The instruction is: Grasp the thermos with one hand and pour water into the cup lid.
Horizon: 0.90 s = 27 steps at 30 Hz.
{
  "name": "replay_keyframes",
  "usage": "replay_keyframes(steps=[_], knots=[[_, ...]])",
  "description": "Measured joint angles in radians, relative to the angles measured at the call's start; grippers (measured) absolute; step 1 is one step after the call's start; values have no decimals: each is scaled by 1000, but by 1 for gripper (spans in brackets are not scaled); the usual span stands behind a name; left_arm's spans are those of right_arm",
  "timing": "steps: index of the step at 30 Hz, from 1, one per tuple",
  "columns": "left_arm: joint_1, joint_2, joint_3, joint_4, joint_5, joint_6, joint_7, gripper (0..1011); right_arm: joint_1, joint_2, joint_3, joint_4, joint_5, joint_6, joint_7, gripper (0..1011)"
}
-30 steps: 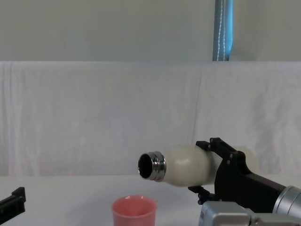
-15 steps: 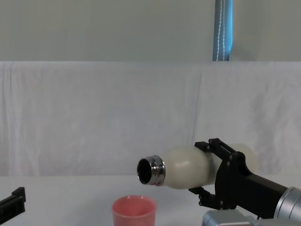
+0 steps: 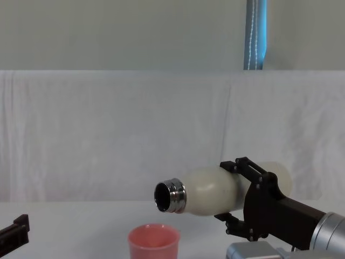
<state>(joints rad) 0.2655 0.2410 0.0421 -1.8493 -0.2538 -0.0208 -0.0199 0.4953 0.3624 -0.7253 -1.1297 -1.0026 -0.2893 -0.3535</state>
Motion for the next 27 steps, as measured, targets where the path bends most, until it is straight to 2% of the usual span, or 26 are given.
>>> replay_keyframes(steps=[27], knots=[[0, 0, 0, 0, 0, 0, 0, 1001, 12, 4, -13, 4, -13, 21, 4, 950]])
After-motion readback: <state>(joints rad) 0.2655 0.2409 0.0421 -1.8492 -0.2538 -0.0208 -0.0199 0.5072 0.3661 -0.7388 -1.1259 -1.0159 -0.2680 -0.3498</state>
